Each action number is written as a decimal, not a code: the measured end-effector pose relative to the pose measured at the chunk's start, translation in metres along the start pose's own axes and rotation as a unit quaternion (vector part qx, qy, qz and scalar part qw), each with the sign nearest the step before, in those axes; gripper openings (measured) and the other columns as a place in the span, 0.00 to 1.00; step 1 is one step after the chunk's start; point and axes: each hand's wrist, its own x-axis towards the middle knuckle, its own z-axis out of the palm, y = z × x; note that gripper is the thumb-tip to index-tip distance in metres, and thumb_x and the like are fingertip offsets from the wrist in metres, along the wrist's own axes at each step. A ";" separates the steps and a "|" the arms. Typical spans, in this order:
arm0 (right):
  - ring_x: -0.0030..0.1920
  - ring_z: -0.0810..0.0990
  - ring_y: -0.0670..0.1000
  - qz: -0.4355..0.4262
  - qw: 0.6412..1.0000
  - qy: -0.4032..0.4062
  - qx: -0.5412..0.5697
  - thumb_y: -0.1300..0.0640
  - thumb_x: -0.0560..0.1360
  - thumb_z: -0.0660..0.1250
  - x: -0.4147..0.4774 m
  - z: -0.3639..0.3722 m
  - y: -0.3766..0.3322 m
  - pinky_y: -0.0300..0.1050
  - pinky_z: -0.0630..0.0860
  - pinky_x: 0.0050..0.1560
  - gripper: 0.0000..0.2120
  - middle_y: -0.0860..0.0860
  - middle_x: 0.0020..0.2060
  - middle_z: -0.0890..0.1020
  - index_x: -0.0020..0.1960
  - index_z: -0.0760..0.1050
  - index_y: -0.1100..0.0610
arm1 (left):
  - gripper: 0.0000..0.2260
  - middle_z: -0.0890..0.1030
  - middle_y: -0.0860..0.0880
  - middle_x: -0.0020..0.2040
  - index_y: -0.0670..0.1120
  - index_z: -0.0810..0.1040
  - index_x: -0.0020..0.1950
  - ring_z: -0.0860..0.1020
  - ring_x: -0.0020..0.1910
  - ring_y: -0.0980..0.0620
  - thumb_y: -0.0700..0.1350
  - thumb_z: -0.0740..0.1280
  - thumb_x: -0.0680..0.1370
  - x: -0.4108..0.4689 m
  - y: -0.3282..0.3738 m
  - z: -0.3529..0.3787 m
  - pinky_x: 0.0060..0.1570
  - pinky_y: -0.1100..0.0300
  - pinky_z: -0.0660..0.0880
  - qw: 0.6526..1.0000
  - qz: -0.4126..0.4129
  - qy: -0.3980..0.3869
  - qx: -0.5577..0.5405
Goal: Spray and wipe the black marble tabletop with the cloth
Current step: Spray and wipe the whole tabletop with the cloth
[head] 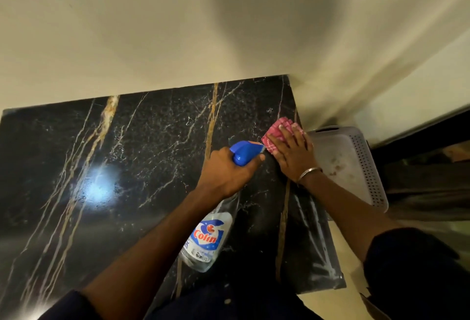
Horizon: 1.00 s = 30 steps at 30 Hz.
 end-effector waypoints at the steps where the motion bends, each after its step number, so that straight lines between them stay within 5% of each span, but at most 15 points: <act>1: 0.78 0.51 0.61 0.004 1.000 0.008 -0.002 0.43 0.80 0.46 -0.011 0.003 -0.003 0.65 0.54 0.73 0.27 0.55 0.78 0.56 0.78 0.52 0.46 | 0.11 0.76 0.54 0.29 0.53 0.78 0.44 0.74 0.27 0.61 0.59 0.70 0.73 -0.003 0.000 0.001 0.30 0.68 0.70 1.000 0.004 -0.004 -0.004; 5: 0.77 0.54 0.61 0.024 0.999 0.042 0.015 0.44 0.80 0.51 -0.055 0.011 -0.020 0.64 0.58 0.72 0.27 0.55 0.77 0.59 0.77 0.50 0.45 | 0.05 0.75 0.55 0.28 0.59 0.76 0.44 0.74 0.27 0.64 0.56 0.70 0.75 -0.018 0.008 0.006 0.29 0.73 0.69 0.999 0.027 -0.032 -0.029; 11: 0.78 0.50 0.59 0.048 0.996 0.068 0.020 0.45 0.81 0.51 -0.127 0.025 -0.053 0.61 0.53 0.74 0.29 0.53 0.79 0.56 0.78 0.44 0.42 | 0.08 0.77 0.53 0.30 0.54 0.79 0.47 0.74 0.27 0.62 0.57 0.69 0.75 -0.043 0.004 0.019 0.29 0.73 0.69 0.997 0.045 -0.056 -0.020; 19: 0.79 0.46 0.58 0.065 0.997 0.041 0.001 0.45 0.81 0.52 -0.191 0.040 -0.076 0.62 0.53 0.74 0.27 0.52 0.79 0.52 0.79 0.54 0.43 | 0.08 0.75 0.53 0.29 0.54 0.75 0.40 0.73 0.25 0.62 0.55 0.69 0.76 -0.079 -0.006 0.019 0.28 0.73 0.68 0.995 0.063 -0.073 -0.009; 26: 0.78 0.49 0.59 0.128 0.989 0.061 0.033 0.44 0.80 0.51 -0.200 0.048 -0.115 0.62 0.51 0.73 0.26 0.53 0.78 0.58 0.77 0.57 0.43 | 0.09 0.77 0.53 0.30 0.51 0.79 0.46 0.74 0.27 0.64 0.56 0.70 0.75 -0.103 -0.014 0.019 0.28 0.74 0.68 0.996 0.072 -0.057 0.003; 30: 0.78 0.50 0.60 0.054 0.997 0.048 0.040 0.45 0.79 0.56 -0.204 0.058 -0.137 0.67 0.55 0.72 0.25 0.52 0.78 0.58 0.75 0.59 0.42 | 0.11 0.79 0.52 0.33 0.49 0.80 0.50 0.74 0.28 0.64 0.55 0.70 0.75 -0.112 -0.014 0.019 0.29 0.75 0.69 0.994 0.094 -0.062 0.005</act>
